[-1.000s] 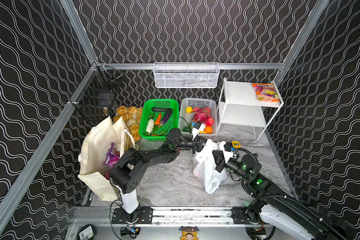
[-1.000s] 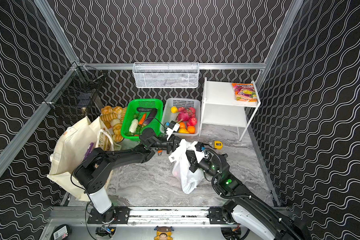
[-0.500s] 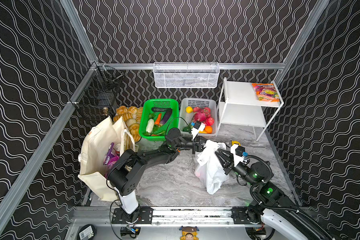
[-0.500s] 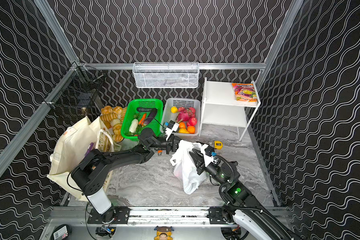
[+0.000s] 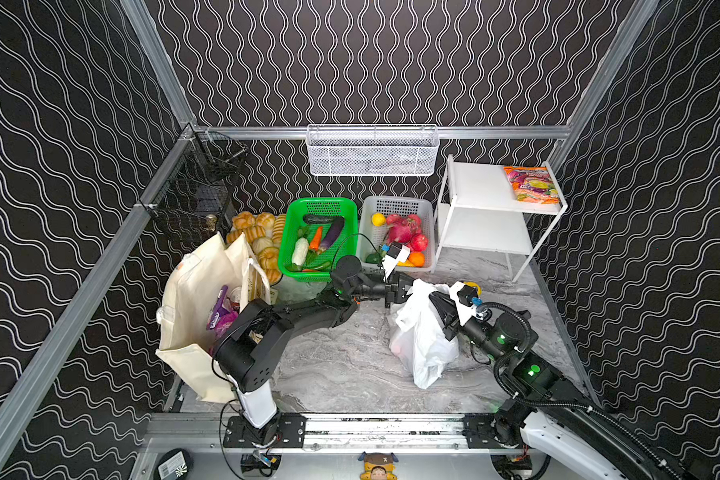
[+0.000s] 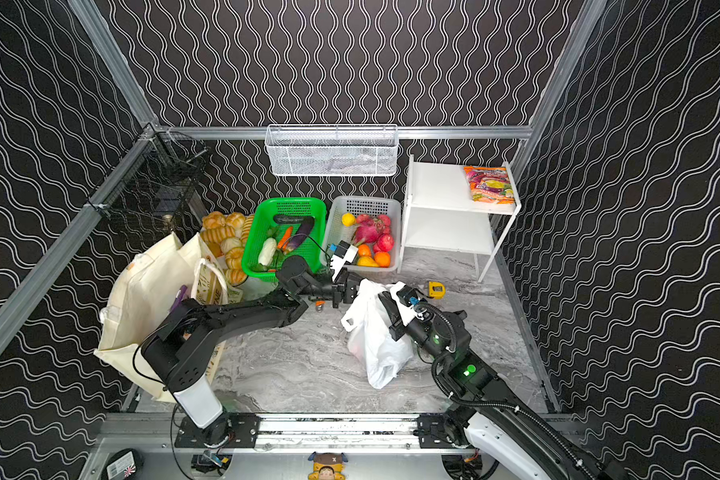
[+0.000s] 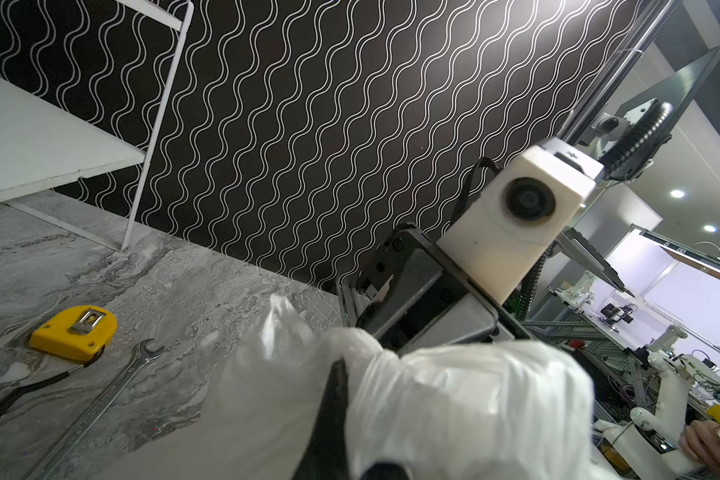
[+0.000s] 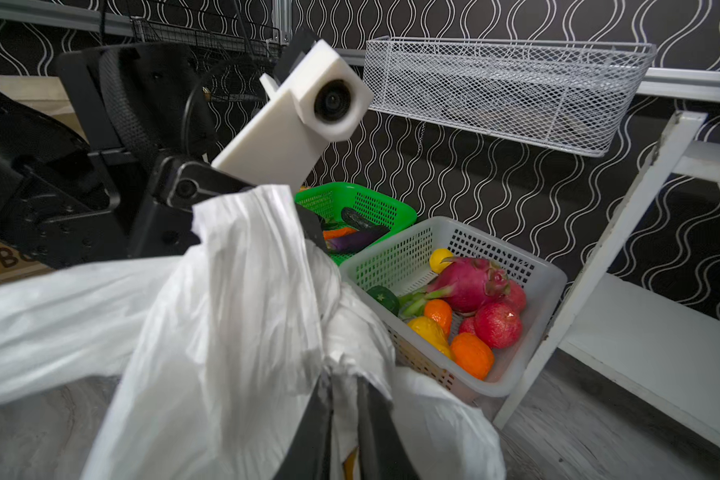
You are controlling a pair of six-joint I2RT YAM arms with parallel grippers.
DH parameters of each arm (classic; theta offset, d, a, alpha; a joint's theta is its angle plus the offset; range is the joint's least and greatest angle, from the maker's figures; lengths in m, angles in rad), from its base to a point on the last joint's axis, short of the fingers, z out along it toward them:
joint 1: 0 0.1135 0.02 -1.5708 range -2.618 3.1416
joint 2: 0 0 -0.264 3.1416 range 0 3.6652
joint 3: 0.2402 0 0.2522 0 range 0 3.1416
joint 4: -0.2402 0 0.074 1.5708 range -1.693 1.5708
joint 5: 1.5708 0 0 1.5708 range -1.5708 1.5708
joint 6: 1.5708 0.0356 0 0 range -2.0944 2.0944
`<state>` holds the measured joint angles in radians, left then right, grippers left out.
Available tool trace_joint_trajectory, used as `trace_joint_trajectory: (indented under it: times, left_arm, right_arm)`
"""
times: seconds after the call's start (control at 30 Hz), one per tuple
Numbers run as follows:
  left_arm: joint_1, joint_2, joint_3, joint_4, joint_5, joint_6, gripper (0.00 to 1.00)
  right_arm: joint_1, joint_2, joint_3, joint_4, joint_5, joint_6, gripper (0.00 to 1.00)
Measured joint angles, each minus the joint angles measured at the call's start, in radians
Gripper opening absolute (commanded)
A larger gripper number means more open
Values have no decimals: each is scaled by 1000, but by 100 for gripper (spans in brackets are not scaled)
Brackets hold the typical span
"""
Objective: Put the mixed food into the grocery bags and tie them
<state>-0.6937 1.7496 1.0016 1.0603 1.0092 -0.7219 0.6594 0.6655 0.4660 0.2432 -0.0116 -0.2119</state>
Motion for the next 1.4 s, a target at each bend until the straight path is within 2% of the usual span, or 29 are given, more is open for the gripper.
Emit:
trace_joint_trajectory:
  times: [0.27, 0.7, 0.8, 0.97, 1.2, 1.4]
  left_arm:
    - [0, 3, 3, -1, 1, -1, 0]
    - [-2, 11, 12, -12, -5, -2, 0]
    - [-2, 6, 18, -37, -13, 22, 0]
    - [-2, -10, 19, -93, -40, 59, 0]
    - [-11, -38, 21, -195, -24, 127, 0]
    - [-6, -65, 21, -264, -21, 178, 13]
  right_arm:
    - [0, -5, 5, 1, 29, -77, 21]
    - [0, 58, 31, 17, -21, -84, 25]
    - [0, 72, 42, 14, -24, -81, 19]
    - [-3, 76, 54, 3, -16, -68, 0]
    - [0, 52, 63, -14, -29, -57, 0]
    - [2, 13, 46, -44, -29, -40, 0]
